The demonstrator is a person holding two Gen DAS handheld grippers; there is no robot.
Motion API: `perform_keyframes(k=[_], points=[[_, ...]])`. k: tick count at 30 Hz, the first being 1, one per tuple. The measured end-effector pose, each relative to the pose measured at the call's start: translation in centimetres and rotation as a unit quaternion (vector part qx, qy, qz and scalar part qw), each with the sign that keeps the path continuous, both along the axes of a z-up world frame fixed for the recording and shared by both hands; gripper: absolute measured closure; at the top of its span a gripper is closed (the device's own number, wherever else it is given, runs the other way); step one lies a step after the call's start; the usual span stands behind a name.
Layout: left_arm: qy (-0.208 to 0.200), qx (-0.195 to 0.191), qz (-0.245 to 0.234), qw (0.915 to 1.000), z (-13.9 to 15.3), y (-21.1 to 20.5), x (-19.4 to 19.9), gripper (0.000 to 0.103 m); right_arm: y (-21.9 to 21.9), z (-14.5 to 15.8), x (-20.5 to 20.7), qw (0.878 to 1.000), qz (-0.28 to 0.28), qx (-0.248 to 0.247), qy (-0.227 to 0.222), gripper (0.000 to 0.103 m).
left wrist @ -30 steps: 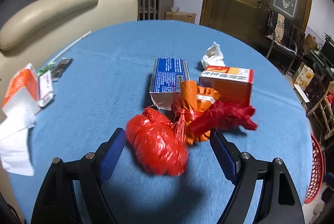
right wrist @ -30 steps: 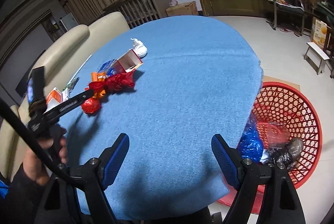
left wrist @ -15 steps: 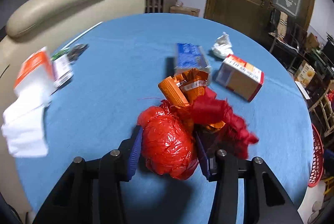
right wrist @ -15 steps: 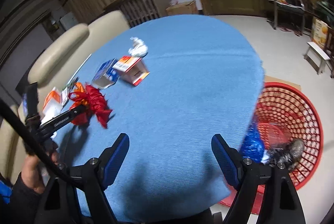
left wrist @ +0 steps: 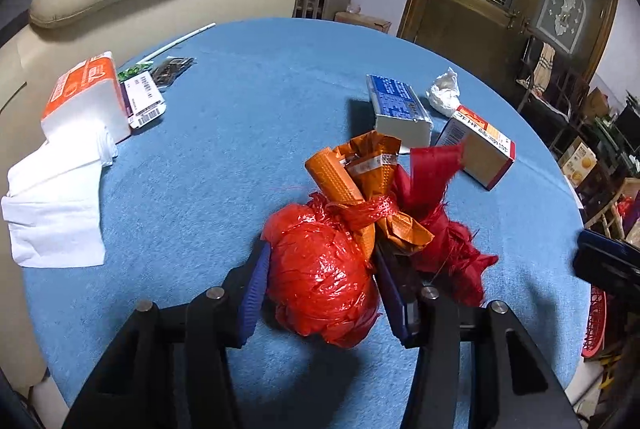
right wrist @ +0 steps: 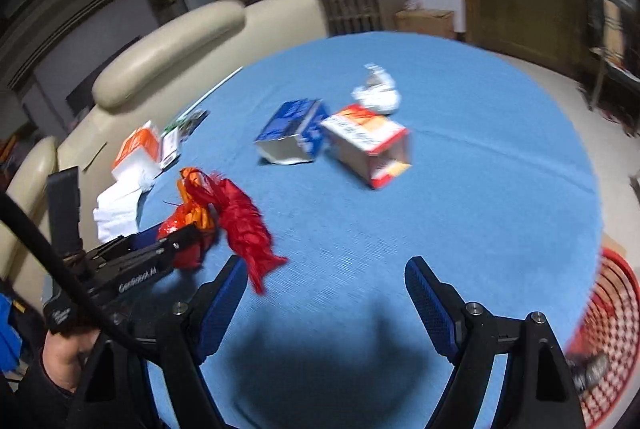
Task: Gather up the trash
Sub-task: 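Grasp the red mesh bag with the right tool while the left tool holds the red bag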
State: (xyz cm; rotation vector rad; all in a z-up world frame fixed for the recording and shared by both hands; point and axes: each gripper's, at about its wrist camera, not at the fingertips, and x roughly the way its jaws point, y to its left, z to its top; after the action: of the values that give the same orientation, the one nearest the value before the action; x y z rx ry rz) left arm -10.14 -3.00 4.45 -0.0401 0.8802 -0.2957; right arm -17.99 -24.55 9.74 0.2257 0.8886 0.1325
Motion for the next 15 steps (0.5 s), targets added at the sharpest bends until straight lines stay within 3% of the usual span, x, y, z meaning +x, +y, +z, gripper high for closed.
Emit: perform_keyframes(k=[7, 15], points=[[-0.018, -0.001, 0.027, 0.9995, 1.0, 2.7, -0.5, 0.049, 5.2, -2.6, 4.5, 0.996, 0.086, -0.004, 0.034, 0.019], [-0.022, 0.001, 0.05, 0.9985, 1.5, 4.7, -0.7, 0.055, 9.1, -5.0, 7.9, 0.991, 0.12, -0.036, 0.041, 0.02]])
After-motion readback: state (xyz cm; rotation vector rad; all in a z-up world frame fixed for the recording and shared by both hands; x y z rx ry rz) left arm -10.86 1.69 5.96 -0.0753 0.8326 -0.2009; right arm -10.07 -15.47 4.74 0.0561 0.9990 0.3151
